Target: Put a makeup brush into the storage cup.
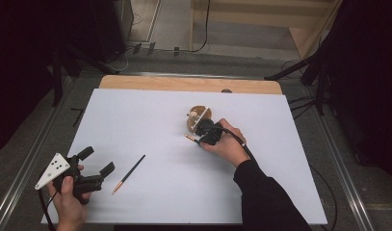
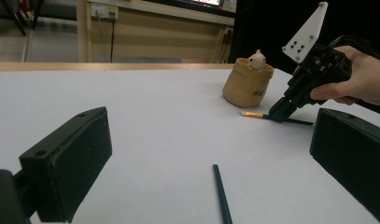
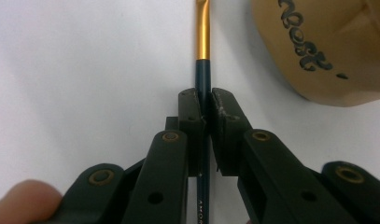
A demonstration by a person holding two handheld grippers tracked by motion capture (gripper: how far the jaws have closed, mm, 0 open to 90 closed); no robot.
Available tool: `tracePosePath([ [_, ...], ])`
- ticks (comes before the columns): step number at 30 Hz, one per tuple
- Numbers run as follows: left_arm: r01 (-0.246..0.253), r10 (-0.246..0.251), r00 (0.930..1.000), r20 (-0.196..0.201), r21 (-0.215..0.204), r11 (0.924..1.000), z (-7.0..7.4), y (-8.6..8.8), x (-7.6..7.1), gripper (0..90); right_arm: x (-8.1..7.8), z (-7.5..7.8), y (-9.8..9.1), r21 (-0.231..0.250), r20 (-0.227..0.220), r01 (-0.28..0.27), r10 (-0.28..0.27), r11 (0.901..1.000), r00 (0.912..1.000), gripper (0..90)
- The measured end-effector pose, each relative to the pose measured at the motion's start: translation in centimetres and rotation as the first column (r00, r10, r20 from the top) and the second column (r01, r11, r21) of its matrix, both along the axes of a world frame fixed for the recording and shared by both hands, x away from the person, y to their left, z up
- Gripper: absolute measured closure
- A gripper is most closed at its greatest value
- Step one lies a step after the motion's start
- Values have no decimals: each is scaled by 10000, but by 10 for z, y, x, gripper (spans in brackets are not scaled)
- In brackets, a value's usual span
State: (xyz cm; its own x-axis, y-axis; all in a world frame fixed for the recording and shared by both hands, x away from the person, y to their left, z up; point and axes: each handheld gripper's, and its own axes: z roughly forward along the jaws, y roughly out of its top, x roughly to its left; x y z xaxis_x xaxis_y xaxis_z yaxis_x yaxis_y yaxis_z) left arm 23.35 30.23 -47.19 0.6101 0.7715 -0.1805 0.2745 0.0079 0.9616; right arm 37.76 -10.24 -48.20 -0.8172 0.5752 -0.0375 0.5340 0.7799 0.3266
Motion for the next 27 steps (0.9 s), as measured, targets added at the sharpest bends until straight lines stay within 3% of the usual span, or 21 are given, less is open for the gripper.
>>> tracePosePath([
  [4, -14, 14, 10000, -21, -28, 10000, -1, 0, 1, 0, -2, 0, 0, 55, 224, -184, 183, 9998, 9996, 847],
  [11, -13, 13, 10000, -28, -24, 10000, -1, 0, 1, 0, -5, 9, 1, 1054, 594, -492, 431, 9932, 9973, 847],
  [13, -21, 21, 10000, -32, -31, 10000, -1, 0, 1, 0, -5, 10, 1, 1153, 650, -534, 461, 9919, 9968, 846],
  [15, -21, 21, 10000, -30, -30, 10000, -1, 0, 1, 0, -5, 14, 0, 1645, 875, -655, 516, 9842, 9948, 846],
  [17, -15, 15, 10000, -28, -26, 10000, -1, 0, 1, 0, -5, 15, 0, 1783, 871, -601, 451, 9821, 9952, 847],
  [19, -13, 13, 10000, -27, -27, 10000, -1, 0, 1, 0, -5, 18, -2, 2241, 1016, -620, 400, 9726, 9940, 847],
  [25, -23, 23, 10000, -38, -17, 10000, -1, 0, 1, 0, -5, 22, -4, 2566, 1147, -609, 321, 9646, 9929, 847],
  [27, -22, 22, 10000, -40, -14, 10000, -1, 0, 1, 0, -4, 23, -5, 2788, 1214, -704, 376, 9578, 9919, 847],
])
